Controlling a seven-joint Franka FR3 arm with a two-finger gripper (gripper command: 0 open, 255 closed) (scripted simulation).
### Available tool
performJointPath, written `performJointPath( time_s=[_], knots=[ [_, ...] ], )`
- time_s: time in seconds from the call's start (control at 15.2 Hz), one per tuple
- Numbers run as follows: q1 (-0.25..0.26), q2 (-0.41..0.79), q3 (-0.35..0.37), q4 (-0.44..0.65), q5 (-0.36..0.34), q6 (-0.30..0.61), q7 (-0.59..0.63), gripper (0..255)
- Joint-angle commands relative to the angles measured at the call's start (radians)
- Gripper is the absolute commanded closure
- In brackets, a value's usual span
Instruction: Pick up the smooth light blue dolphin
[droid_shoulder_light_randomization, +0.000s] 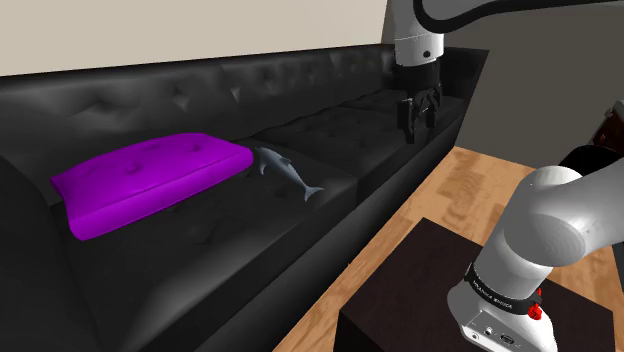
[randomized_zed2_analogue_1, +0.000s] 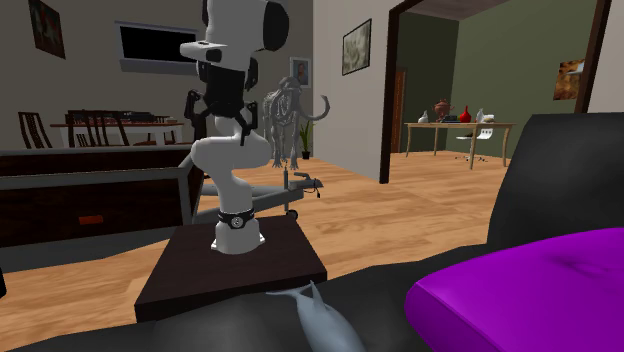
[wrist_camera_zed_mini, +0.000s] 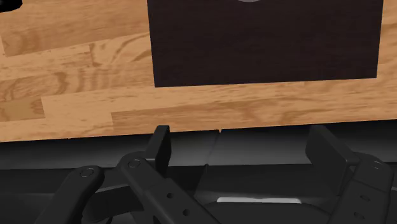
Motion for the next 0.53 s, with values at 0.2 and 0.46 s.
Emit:
performJointPath(
  time_s=[0.2, 0.46],
  knots=[
    [0.006, 0.072, 0.013, -0.007, 0.010, 0.112, 0.025, 0],
    [0.012, 0.180, 0.032, 0.003, 0.018, 0.255, 0.058, 0]
  ],
)
